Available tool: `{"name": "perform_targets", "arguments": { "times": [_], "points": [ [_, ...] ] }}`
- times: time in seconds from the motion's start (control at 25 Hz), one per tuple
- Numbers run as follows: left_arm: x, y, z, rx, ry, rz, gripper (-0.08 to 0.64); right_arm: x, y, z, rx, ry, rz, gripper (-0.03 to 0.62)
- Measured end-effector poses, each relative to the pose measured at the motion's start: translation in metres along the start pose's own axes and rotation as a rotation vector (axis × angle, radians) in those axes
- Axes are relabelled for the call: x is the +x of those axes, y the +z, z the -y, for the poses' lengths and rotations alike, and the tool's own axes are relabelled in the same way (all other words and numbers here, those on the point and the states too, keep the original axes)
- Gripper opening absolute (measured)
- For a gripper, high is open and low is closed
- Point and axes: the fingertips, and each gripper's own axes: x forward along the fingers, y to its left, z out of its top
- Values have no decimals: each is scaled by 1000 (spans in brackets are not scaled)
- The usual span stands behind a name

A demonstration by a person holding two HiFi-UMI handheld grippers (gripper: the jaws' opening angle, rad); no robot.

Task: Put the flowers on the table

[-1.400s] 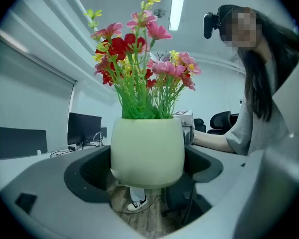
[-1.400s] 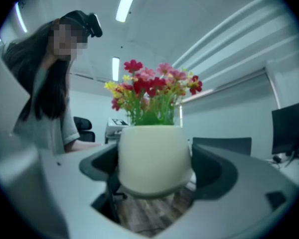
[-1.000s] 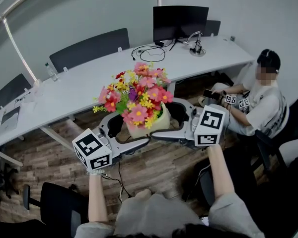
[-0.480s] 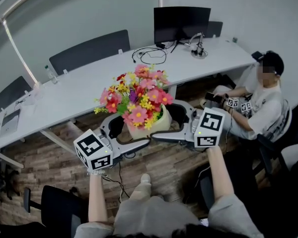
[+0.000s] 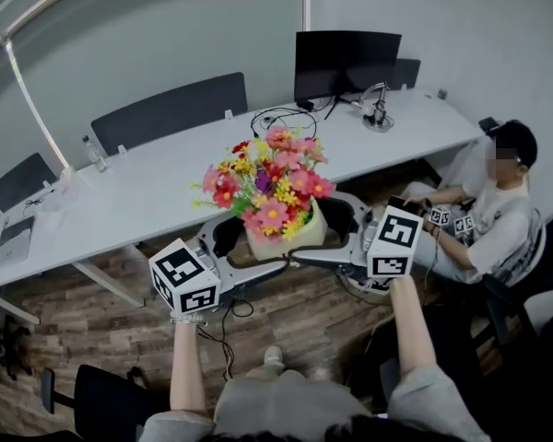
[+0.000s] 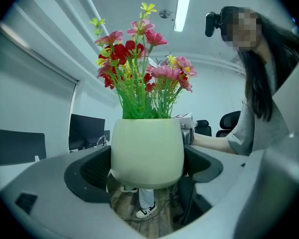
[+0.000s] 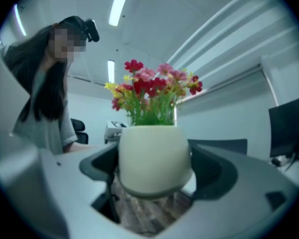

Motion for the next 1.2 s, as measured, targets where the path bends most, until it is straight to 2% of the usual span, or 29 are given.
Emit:
{"name": "perform_targets", "arguments": {
  "times": [0.24,0.72,1.2],
  "points": [
    [3,-11,-11,23,-5,-8,451,4,-12,10,-15,-9,8,448],
    [1,-1,-112,-27,-52,-5,451,63,-4,92,25,-53,-35,448],
    [11,-20,-133,-18,-87,-11,451,66,-23,114,30,-91,-27,448]
  ]
}}
